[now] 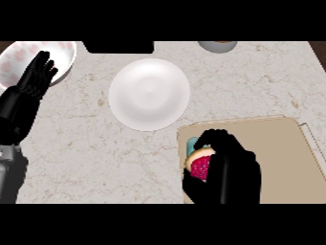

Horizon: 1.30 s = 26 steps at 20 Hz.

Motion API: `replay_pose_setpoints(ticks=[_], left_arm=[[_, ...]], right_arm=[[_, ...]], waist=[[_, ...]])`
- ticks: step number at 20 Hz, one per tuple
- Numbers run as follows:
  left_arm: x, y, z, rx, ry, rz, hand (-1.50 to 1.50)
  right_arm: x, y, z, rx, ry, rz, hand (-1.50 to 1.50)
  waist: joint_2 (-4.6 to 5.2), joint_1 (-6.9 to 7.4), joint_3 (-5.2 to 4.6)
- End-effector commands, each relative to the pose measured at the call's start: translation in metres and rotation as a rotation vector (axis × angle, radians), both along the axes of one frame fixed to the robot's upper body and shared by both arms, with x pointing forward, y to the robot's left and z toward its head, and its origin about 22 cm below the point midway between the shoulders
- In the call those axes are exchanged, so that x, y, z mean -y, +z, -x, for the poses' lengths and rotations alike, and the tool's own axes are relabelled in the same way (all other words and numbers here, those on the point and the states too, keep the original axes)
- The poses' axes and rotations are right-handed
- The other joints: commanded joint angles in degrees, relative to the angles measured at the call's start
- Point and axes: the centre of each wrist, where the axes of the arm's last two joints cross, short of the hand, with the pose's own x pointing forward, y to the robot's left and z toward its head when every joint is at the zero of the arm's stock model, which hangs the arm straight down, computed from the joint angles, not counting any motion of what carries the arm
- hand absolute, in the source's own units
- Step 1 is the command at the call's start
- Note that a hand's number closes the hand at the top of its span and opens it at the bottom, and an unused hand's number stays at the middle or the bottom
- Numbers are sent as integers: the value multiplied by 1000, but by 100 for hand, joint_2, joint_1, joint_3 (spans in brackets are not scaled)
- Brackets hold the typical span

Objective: Pick the cupcake from the tray and place it in the plate

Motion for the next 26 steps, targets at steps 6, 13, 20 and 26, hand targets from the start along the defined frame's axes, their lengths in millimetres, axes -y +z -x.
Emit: replay_pose_setpoints(ticks=[6, 13, 20, 26], left_arm=[[7, 6, -6, 5, -35, 6, 0], [14, -1, -11, 16, -49, -1, 0], [27, 13, -17, 21, -62, 8, 0], [33, 19, -15, 30, -88, -6, 0]], right_arm=[[-46, 27, -74, -15, -10, -110, 150], [-54, 15, -130, -76, -38, -180, 150], [-50, 11, -192, -94, -85, -136, 150], [-36, -30, -214, -202, -103, -80, 150]], waist=[[28, 132, 3], [83, 290, 2], [109, 380, 4], [138, 494, 6]])
